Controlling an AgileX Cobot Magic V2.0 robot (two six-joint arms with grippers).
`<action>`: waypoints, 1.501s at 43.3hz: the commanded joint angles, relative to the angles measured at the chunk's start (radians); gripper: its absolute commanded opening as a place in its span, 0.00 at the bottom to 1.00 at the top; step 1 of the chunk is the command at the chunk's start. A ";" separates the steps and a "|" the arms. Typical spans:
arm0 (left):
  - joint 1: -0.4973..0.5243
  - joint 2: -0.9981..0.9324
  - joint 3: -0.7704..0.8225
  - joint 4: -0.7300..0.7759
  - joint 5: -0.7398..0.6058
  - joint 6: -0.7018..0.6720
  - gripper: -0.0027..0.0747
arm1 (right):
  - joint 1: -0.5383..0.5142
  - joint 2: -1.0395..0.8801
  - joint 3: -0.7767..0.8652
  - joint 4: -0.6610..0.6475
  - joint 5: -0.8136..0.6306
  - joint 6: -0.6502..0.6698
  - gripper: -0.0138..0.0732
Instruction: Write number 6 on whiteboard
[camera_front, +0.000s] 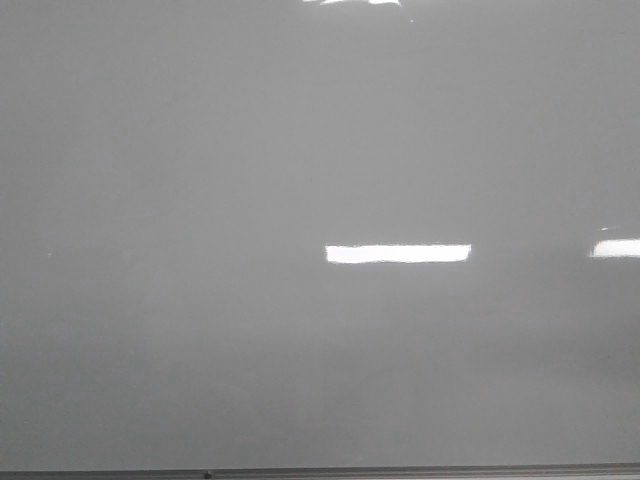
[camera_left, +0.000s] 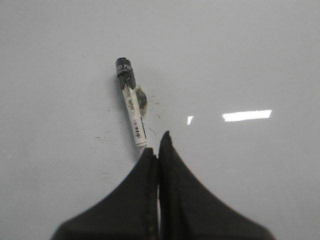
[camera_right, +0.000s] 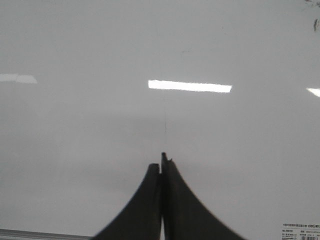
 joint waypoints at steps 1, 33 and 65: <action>0.000 -0.015 0.006 -0.001 -0.082 -0.008 0.01 | 0.002 -0.015 -0.015 0.003 -0.072 -0.002 0.08; 0.000 -0.015 0.006 -0.001 -0.082 -0.008 0.01 | 0.003 -0.015 -0.015 0.003 -0.072 -0.002 0.08; 0.000 0.010 -0.157 -0.025 -0.102 -0.008 0.01 | 0.004 -0.001 -0.196 0.036 -0.033 -0.002 0.08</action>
